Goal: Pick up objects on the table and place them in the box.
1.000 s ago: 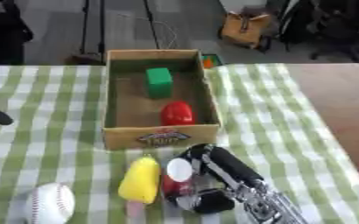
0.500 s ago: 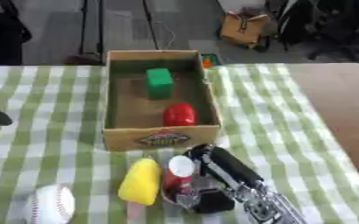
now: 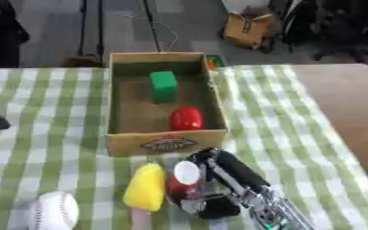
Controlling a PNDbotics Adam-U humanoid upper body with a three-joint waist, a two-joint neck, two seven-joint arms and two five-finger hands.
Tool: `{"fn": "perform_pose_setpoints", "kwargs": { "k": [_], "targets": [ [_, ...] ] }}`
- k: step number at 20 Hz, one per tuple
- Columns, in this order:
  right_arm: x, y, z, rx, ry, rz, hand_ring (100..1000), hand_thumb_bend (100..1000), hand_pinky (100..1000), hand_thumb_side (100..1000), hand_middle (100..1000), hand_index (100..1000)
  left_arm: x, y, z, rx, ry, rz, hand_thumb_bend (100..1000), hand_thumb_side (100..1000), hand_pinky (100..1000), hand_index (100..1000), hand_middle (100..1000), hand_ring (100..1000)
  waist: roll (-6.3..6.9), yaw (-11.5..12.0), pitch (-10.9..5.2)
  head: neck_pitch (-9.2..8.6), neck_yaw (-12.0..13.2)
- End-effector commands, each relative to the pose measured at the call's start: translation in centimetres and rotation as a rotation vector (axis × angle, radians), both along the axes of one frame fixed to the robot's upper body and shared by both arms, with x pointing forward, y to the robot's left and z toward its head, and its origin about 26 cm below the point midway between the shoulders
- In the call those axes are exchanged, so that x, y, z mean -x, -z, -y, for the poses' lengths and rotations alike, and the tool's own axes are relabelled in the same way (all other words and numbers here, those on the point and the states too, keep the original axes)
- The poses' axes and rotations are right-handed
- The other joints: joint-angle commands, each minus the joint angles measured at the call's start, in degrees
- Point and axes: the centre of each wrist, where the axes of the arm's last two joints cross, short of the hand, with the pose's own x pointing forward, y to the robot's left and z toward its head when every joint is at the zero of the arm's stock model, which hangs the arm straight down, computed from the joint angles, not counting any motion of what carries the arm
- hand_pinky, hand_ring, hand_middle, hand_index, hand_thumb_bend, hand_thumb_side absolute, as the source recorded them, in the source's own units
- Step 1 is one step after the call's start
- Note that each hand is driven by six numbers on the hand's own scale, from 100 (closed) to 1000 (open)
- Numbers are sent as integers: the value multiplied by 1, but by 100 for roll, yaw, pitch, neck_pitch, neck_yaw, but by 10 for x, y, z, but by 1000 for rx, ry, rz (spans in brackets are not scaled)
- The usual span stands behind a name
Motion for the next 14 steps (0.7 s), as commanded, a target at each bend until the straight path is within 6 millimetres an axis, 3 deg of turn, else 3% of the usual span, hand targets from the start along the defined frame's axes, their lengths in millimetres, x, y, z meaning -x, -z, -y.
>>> {"fn": "perform_pose_setpoints", "kwargs": {
  "k": [1,9,10,11,14],
  "targets": [
    [-1,-4,10,4,25,23,671,100,357,420,390,579,2,-7,-2,-13,-4,28,108,835,513,610,601,525,21,-14,-94,-24,-33],
    [4,-18,11,-14,34,83,658,100,329,398,357,539,3,-7,-3,-15,-4,24,109,835,512,610,602,525,3,-45,-123,-15,-39],
    [4,-20,11,-14,34,84,656,100,326,442,355,537,3,-7,-3,-16,-5,23,113,839,512,610,602,525,0,-49,-128,-11,-37],
    [5,-21,12,-16,33,85,656,100,326,394,355,537,3,-7,-3,-17,-6,22,109,834,512,610,602,525,-5,-56,-137,-5,-32],
    [6,-27,14,-22,31,89,655,100,325,391,352,535,3,-6,-4,-19,-8,20,108,831,512,610,602,525,-20,-79,-165,13,-17]
  ]
}}
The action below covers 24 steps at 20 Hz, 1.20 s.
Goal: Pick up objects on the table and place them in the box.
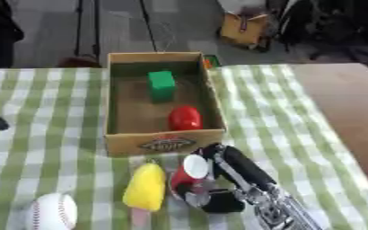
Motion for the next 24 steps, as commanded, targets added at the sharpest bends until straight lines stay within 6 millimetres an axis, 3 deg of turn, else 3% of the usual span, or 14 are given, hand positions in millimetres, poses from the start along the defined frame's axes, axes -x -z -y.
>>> {"fn": "perform_pose_setpoints", "kwargs": {
  "k": [1,16,24],
  "targets": [
    [3,-18,6,-10,-1,40,655,100,325,390,351,534,3,-6,-4,-17,-9,23,108,830,512,610,601,525,-7,-22,-179,16,11],
    [9,-54,8,-19,-38,60,653,100,322,378,348,529,3,-5,-6,-29,-12,12,108,823,510,610,601,525,-109,-82,-326,92,33],
    [7,-89,2,-21,-77,127,655,100,331,383,344,527,3,-5,-5,-33,-6,7,108,819,509,611,602,524,-137,-91,-393,125,-13]
  ]
}}
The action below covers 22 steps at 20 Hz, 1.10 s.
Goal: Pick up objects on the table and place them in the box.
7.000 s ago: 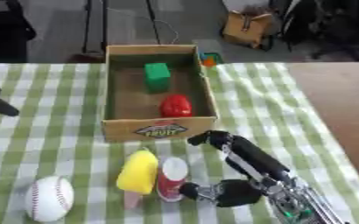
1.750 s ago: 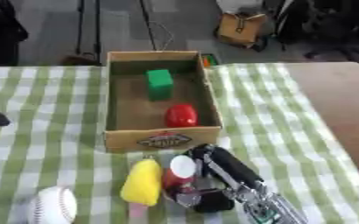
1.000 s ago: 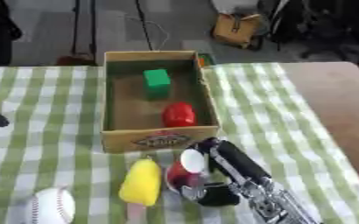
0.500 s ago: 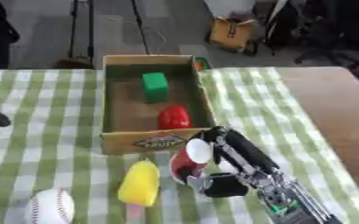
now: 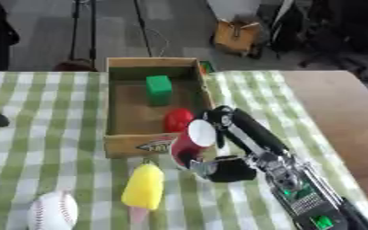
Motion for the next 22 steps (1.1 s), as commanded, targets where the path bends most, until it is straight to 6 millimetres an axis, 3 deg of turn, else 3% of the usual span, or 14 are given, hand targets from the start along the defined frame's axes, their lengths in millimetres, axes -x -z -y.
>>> {"fn": "perform_pose_setpoints", "kwargs": {
  "k": [1,11,22],
  "targets": [
    [3,-24,2,-5,-16,64,656,100,334,384,344,526,3,-6,-2,-18,5,22,108,819,509,610,602,524,5,-5,-176,26,-40],
    [-8,-66,-7,-18,-37,164,662,100,354,397,341,524,3,-6,-1,-20,14,16,106,817,509,611,602,525,1,66,-223,18,-122],
    [-44,-94,-16,-25,38,200,667,100,372,405,339,524,3,-5,2,-24,30,13,105,821,509,610,604,527,6,203,-184,23,-268]
  ]
}}
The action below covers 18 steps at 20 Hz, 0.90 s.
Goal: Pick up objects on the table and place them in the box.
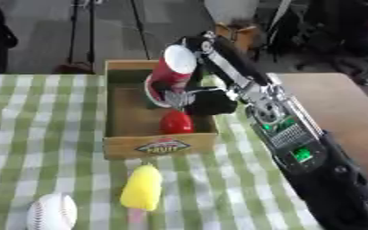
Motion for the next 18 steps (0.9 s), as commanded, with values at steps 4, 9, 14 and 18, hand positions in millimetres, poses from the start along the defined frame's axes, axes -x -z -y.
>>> {"fn": "perform_pose_setpoints", "kwargs": {
  "k": [4,9,14,18],
  "targets": [
    [-27,-12,-1,14,79,12,671,100,383,414,338,524,3,-6,2,-18,22,22,104,824,510,610,605,528,34,73,-90,-8,-112],
    [-50,-5,-3,26,138,-4,675,100,396,426,338,526,3,-6,4,-20,34,23,101,823,511,609,606,529,58,143,-62,-59,-171],
    [-71,9,-4,46,189,-7,683,100,424,440,342,531,2,-7,6,-21,44,25,100,820,511,609,606,529,91,197,-47,-117,-238],
    [-81,21,-5,68,218,9,692,100,441,448,358,547,2,-7,7,-23,49,27,100,819,511,610,606,530,105,216,-34,-140,-266]
  ]
}}
